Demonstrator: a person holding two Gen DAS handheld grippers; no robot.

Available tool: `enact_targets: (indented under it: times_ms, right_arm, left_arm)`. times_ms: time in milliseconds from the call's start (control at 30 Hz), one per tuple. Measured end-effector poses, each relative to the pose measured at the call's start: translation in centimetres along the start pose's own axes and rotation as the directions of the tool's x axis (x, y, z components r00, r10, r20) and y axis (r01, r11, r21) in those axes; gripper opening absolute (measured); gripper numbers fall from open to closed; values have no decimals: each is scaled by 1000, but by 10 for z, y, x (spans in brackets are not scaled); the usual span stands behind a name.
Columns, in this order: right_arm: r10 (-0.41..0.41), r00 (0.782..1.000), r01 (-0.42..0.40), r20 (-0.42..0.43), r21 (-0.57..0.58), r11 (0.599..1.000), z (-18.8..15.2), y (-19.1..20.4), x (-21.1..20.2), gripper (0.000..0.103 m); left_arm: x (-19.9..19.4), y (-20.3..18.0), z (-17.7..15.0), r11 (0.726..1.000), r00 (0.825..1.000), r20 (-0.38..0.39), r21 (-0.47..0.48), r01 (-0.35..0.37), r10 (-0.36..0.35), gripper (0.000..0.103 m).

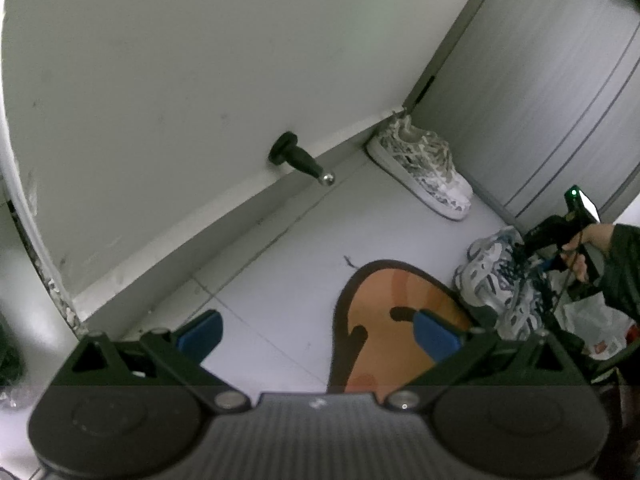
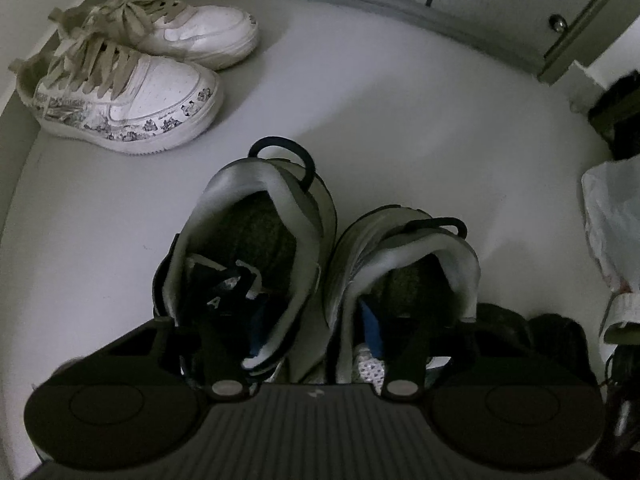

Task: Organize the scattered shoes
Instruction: 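Lift the grey sneaker pair off the mat with the right gripper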

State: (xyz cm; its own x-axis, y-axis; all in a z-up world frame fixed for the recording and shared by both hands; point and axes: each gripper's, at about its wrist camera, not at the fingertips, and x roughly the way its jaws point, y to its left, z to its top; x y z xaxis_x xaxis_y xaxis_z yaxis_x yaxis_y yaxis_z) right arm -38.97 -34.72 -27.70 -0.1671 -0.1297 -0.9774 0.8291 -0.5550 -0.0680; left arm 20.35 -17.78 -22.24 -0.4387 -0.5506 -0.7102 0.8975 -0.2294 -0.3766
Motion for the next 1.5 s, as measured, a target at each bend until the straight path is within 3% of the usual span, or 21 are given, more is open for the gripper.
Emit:
enact_targets:
  times_ms: [133, 333, 400, 433, 467, 533, 667, 867, 1167, 1500]
  right_arm:
    - [-13, 999, 11, -30, -51, 999, -1, 1, -4, 37]
    - [-2, 998, 1, -68, -16, 1000, 4, -5, 1, 47]
    - [-2, 998, 0, -65, -20, 1000, 4, -3, 4, 44]
    - [-11, 998, 9, -58, -32, 999, 4, -1, 4, 31]
    - [-23, 999, 21, -42, -44, 999, 2, 2, 2, 27]
    - [-31, 1000, 31, 0, -60, 998, -5, 6, -3, 25]
    - [26, 999, -25, 26, -25, 999, -9, 1, -6, 21]
    - [58, 997, -51, 57, -114, 992, -13, 30, -14, 19]
    - [47, 992, -19, 115, -238, 971, -20, 51, -24, 19]
    - [101, 979, -29, 175, -375, 926, -20, 75, -46, 18]
  left_arm:
    - [0, -1, 0, 1000, 1000, 2, 2, 1, -1, 103]
    - [0, 1, 1, 1000, 1000, 8, -10, 7, -7, 103]
    - [0, 1, 1, 1000, 1000, 8, -16, 9, -8, 103]
    - [0, 1, 1, 1000, 1000, 7, -17, 9, -9, 103]
    - [0, 1, 0, 1000, 1000, 6, -18, 10, -10, 103]
    - [0, 1, 0, 1000, 1000, 2, -13, 8, -8, 103]
    - [0, 1, -1, 1000, 1000, -3, -13, 4, -5, 103]
    - [0, 5, -1, 999, 1000, -11, -38, 4, -4, 103]
    - [-1, 10, -1, 998, 1000, -14, -68, -5, 4, 103]
    - [3, 5, -3, 999, 999, -33, -23, -29, 29, 103]
